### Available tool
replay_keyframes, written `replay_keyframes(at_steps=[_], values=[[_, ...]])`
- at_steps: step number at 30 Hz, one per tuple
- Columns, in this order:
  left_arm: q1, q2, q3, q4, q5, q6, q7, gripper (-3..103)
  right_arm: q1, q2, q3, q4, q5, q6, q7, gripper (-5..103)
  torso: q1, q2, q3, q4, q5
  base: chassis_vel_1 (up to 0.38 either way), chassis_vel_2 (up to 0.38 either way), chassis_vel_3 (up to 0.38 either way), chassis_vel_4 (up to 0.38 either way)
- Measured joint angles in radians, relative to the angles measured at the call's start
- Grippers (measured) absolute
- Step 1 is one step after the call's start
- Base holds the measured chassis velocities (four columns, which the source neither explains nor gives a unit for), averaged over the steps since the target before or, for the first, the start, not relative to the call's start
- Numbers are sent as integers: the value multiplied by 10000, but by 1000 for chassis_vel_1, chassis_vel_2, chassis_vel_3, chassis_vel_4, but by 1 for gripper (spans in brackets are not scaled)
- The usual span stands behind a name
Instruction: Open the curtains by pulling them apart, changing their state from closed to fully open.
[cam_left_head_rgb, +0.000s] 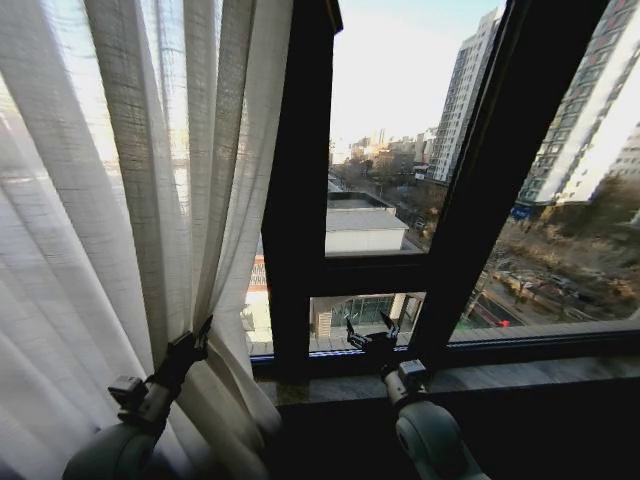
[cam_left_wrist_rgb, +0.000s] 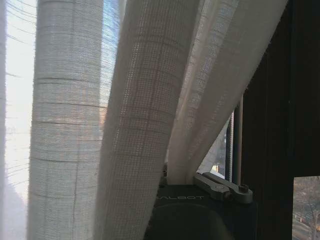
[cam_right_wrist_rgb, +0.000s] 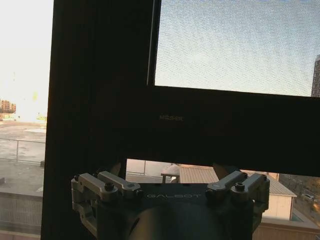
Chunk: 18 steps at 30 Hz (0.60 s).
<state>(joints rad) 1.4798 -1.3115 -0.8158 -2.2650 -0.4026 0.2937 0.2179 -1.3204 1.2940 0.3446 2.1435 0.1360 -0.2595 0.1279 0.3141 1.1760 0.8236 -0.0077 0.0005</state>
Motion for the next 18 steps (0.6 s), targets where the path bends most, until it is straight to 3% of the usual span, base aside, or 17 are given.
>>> replay_keyframes(at_steps=[18], values=[[114,-60,-38,-184,136,1,-29,0,-99,-32,-12,58,-2,76,-163,100,0,0,0,0,-5,350,357,-355,-348]])
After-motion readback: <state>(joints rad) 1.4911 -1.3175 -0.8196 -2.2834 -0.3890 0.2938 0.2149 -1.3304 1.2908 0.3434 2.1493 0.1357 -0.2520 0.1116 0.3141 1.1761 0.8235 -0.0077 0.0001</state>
